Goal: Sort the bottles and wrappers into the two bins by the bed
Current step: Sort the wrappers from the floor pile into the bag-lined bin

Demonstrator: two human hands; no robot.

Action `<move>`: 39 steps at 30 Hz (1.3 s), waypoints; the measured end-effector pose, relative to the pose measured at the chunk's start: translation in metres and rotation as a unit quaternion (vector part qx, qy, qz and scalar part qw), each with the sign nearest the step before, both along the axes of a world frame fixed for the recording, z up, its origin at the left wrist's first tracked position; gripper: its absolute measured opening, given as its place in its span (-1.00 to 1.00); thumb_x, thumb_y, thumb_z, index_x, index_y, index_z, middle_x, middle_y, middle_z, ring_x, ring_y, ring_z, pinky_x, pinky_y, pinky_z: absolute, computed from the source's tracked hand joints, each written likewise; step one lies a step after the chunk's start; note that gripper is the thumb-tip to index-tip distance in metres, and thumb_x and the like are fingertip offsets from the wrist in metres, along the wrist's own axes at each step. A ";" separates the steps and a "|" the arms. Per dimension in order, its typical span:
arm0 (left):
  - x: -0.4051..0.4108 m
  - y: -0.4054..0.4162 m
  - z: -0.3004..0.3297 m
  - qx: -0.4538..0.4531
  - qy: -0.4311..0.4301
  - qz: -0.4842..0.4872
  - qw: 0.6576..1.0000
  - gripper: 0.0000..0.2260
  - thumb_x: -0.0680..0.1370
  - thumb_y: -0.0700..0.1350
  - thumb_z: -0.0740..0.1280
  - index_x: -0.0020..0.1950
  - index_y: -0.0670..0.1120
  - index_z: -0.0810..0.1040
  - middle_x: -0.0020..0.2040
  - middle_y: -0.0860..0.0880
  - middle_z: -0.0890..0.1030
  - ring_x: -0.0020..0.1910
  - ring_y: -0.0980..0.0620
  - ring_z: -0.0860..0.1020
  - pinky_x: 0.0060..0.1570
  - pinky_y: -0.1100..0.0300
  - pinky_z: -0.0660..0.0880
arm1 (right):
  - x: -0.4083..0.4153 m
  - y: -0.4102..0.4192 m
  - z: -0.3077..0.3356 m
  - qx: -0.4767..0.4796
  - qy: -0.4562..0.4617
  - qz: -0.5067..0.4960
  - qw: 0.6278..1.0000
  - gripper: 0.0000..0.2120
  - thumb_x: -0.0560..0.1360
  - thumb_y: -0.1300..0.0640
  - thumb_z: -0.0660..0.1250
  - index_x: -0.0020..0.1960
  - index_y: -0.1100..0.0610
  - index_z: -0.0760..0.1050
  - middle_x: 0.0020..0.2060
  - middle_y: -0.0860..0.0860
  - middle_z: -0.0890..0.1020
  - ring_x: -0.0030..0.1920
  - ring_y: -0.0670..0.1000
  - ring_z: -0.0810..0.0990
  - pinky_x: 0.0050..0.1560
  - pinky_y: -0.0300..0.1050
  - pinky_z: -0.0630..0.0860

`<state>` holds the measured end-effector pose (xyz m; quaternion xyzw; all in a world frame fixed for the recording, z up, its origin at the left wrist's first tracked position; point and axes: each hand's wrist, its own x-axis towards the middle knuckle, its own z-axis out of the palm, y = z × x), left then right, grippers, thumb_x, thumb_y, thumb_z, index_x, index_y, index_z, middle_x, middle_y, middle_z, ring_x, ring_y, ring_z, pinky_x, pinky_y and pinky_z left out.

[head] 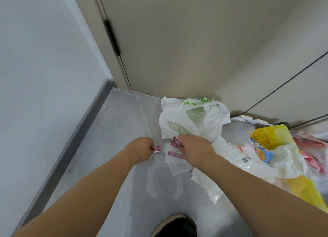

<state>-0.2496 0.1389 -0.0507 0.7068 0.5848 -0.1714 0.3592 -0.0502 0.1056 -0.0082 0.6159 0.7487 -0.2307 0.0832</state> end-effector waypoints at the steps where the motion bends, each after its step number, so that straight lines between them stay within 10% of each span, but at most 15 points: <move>1: 0.003 0.002 0.012 -0.004 -0.001 -0.005 1.000 -0.84 0.57 -0.06 0.26 -0.10 -0.12 0.56 -0.15 -0.05 0.53 -0.17 -0.04 0.48 -0.21 0.19 0.37 | 0.005 0.001 0.010 -0.010 0.042 -0.030 0.999 -0.91 0.58 0.10 0.18 0.00 0.11 0.39 -0.10 0.03 0.53 -0.10 0.08 0.52 -0.14 -0.10 0.42; 16: 0.154 0.004 0.192 -0.136 0.007 -0.161 0.978 -0.86 0.56 -0.25 0.18 -0.12 -0.20 0.52 -0.15 -0.18 0.65 -0.28 -0.11 0.50 -0.30 0.21 0.45 | 0.132 -0.057 0.148 -0.101 0.140 -0.268 0.948 -0.74 0.58 0.20 0.16 -0.28 0.01 0.36 -0.19 0.00 0.51 -0.09 0.04 0.45 -0.31 -0.33 0.32; 22: 0.261 -0.034 0.241 -0.113 -0.045 -0.227 0.966 -0.85 0.57 -0.30 0.12 -0.12 -0.20 0.46 -0.17 -0.22 0.58 -0.42 -0.06 0.46 -0.42 0.21 0.37 | 0.201 -0.126 0.190 -0.039 0.106 -0.376 0.920 -0.70 0.63 0.01 0.13 0.18 0.20 0.47 0.16 0.11 0.56 0.15 0.13 0.50 0.02 -0.14 0.36; 39: 0.432 -0.266 0.263 -0.104 -0.145 -0.514 0.839 -0.92 0.57 -0.16 0.28 -0.12 -0.08 0.48 -0.28 -0.05 0.60 -0.39 0.03 0.53 -0.43 0.24 0.44 | 0.270 -0.446 0.217 -0.061 0.162 -0.700 0.692 -0.88 0.51 0.26 0.18 -0.19 0.18 0.43 -0.33 0.04 0.46 -0.35 0.01 0.41 -0.42 -0.22 0.33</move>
